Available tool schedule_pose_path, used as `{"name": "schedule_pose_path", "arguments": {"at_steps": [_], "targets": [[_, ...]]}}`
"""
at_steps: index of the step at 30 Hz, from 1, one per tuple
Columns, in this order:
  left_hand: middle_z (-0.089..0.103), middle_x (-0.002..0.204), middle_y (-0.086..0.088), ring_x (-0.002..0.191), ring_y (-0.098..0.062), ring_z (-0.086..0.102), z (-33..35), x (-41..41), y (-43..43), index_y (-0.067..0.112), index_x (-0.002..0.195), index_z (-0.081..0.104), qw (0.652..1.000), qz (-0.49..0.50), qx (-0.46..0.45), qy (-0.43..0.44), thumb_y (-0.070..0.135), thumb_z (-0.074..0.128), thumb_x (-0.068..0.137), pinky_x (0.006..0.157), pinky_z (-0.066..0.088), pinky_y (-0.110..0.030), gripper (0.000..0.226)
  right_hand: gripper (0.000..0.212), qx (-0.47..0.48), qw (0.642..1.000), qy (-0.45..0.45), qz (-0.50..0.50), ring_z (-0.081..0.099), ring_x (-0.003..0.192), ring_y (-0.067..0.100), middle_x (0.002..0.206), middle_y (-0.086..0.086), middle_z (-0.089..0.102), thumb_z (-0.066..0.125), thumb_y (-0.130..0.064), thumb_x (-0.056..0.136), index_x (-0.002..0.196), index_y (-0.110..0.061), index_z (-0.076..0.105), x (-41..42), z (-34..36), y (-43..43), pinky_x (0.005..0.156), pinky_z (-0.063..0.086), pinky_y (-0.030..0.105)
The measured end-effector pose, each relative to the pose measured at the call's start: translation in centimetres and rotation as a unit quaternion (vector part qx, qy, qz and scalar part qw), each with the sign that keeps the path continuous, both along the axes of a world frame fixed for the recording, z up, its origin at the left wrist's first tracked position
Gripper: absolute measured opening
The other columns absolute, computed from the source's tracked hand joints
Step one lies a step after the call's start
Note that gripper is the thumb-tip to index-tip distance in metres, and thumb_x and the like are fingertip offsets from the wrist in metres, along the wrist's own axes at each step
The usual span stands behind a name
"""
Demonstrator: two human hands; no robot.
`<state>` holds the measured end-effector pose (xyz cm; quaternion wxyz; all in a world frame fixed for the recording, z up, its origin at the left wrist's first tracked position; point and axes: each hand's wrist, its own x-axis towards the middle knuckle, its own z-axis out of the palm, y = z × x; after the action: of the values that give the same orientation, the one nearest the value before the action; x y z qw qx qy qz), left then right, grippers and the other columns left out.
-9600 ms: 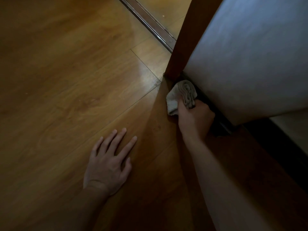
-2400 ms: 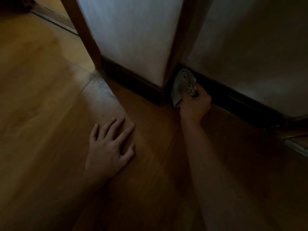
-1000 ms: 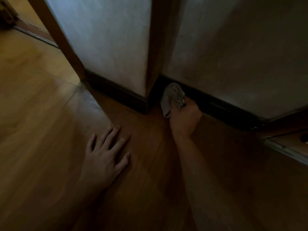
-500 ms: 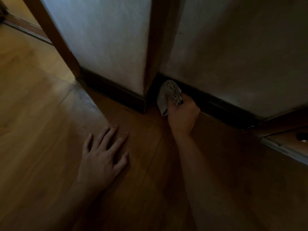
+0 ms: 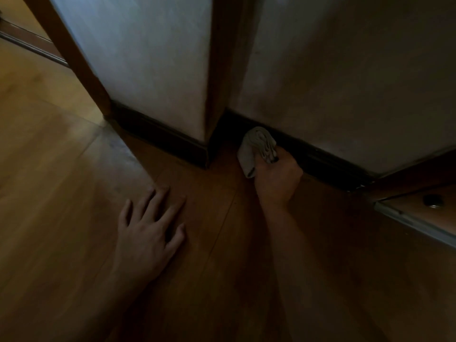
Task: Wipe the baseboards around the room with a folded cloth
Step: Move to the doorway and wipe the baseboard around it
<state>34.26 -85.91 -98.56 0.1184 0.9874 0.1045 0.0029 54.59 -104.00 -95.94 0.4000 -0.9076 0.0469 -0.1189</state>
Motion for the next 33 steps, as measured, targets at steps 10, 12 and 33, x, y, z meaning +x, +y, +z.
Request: {"name": "schedule_pose_path", "arguments": {"at_steps": [10, 12, 33], "targets": [[0.041, 0.158, -0.005, 0.148, -0.031, 0.031, -0.1, 0.5, -0.9, 0.032, 0.147, 0.051, 1.0, 0.014, -0.005, 0.012, 0.057, 0.031, 0.096, 0.116, 0.019, -0.062, 0.061, 0.033, 0.02, 0.999, -0.033, -0.016, 0.057, 0.06, 0.014, 0.067, 0.006, 0.061, 0.071, -0.031, 0.087, 0.065, -0.008, 0.061, -0.6, -0.4, -4.7, 0.05, 0.034, 0.017], [0.041, 0.158, -0.004, 0.149, -0.03, 0.03, -0.2, 0.4, -0.9, 0.033, 0.148, 0.051, 1.0, 0.013, -0.002, 0.013, 0.058, 0.031, 0.096, 0.116, 0.02, -0.062, 0.061, 0.035, 0.019, 0.999, -0.042, 0.005, 0.054, 0.059, 0.01, 0.066, 0.004, 0.06, 0.066, -0.037, 0.086, 0.063, -0.012, 0.058, -0.5, -0.4, -4.3, 0.05, 0.032, 0.011], [0.036, 0.16, -0.005, 0.147, -0.031, 0.031, 1.1, 0.8, -1.6, 0.037, 0.152, 0.041, 0.998, -0.016, -0.01, 0.055, 0.061, 0.028, 0.096, 0.115, 0.022, -0.063, 0.063, 0.018, 0.0, 0.999, -0.01, 0.044, 0.061, 0.068, 0.019, 0.078, 0.01, 0.065, 0.071, -0.021, 0.083, 0.073, -0.007, 0.065, 0.5, 0.0, 0.9, 0.053, 0.046, 0.026]]}}
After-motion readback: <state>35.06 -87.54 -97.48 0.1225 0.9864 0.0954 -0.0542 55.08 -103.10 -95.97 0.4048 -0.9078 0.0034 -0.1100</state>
